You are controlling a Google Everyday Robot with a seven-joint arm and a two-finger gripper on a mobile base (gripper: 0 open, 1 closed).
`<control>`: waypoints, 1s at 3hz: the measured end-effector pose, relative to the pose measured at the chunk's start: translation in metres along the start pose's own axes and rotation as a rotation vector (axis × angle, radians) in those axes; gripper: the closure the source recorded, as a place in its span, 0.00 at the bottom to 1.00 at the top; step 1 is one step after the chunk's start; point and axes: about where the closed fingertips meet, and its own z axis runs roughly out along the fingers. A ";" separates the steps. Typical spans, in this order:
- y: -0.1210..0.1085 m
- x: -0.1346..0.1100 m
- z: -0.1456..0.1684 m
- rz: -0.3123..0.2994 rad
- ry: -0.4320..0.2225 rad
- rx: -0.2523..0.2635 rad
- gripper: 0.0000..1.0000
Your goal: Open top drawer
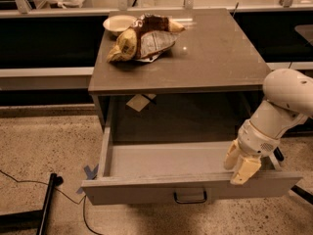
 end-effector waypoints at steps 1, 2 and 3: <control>0.000 0.000 0.001 0.000 0.000 -0.001 0.11; 0.000 -0.001 -0.001 0.000 0.002 0.011 0.00; 0.002 -0.006 -0.022 -0.012 0.001 0.080 0.00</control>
Offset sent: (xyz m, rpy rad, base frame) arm 0.0012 -0.0014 0.0066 -0.0093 -0.0318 -0.0127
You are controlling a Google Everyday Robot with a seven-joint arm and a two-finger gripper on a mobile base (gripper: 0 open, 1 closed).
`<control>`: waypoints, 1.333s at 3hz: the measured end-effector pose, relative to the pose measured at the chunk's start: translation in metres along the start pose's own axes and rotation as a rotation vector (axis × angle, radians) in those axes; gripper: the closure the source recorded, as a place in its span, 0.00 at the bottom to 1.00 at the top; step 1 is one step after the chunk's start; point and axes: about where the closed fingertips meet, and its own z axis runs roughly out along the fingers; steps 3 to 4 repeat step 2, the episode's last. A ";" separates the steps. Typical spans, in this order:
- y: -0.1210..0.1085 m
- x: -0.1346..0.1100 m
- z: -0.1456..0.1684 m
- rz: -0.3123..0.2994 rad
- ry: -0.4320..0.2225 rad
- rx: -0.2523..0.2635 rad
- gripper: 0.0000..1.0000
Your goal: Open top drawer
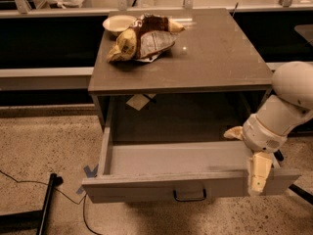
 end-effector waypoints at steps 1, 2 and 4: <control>0.001 -0.006 -0.028 -0.010 -0.020 0.051 0.00; 0.001 -0.006 -0.029 -0.010 -0.020 0.053 0.00; 0.001 -0.006 -0.029 -0.010 -0.020 0.053 0.00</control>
Offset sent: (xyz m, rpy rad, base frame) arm 0.0036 -0.0046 0.0254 0.0166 -0.0458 -0.0119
